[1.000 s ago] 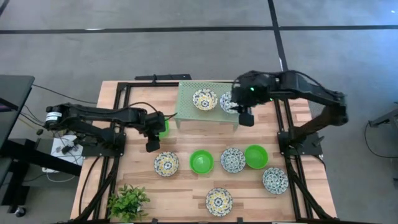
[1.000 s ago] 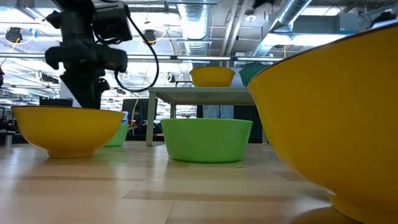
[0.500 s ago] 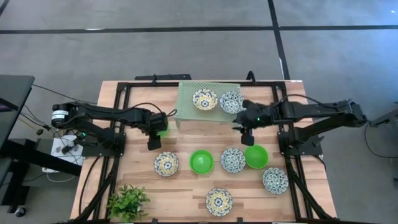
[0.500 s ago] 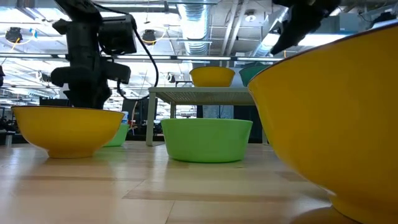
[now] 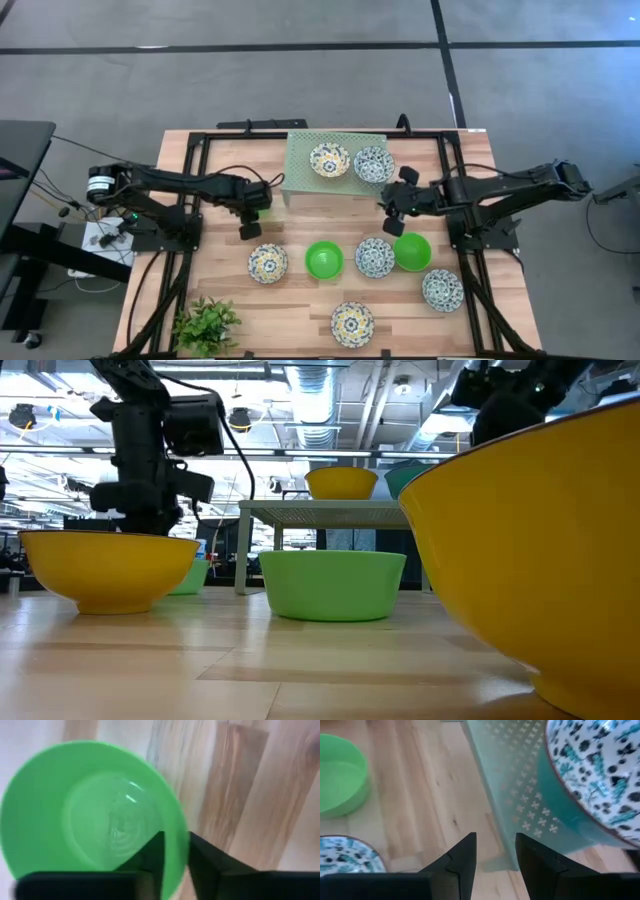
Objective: Pick & Place Mini bowls
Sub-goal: Put the top green bowl on the shelf
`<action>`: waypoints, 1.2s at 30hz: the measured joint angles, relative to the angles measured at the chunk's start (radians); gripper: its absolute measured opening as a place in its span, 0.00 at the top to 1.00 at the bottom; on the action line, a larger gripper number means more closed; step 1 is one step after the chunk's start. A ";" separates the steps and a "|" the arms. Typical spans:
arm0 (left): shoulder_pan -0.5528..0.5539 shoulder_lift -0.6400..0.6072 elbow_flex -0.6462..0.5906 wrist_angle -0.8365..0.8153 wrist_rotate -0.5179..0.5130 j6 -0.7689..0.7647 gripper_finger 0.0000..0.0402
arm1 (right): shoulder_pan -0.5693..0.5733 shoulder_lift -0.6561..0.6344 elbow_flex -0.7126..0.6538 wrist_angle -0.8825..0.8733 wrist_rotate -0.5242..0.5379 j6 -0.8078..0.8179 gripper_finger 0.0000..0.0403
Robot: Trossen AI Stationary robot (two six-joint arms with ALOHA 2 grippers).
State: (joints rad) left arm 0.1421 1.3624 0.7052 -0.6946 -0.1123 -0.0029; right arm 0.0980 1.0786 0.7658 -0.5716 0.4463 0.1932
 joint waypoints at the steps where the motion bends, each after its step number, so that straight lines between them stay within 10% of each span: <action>1: 0.000 -0.012 0.000 -0.003 0.000 -0.002 0.89 | 0.002 0.000 0.000 0.011 -0.003 0.000 0.67; 11: -0.046 -0.249 0.000 -0.002 0.021 -0.112 0.98 | 0.004 0.000 0.001 0.034 -0.004 0.037 0.67; 22: -0.158 -0.543 0.054 0.013 -0.273 -0.071 0.98 | 0.048 0.001 0.001 0.034 -0.004 0.044 0.67; 36: -0.059 -0.185 0.260 0.102 -0.288 0.460 0.98 | 0.053 0.001 0.001 0.060 -0.004 0.044 0.67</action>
State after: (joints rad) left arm 0.0829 1.1773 0.9651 -0.5925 -0.4003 0.4575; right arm 0.1509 1.0794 0.7666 -0.5114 0.4423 0.2375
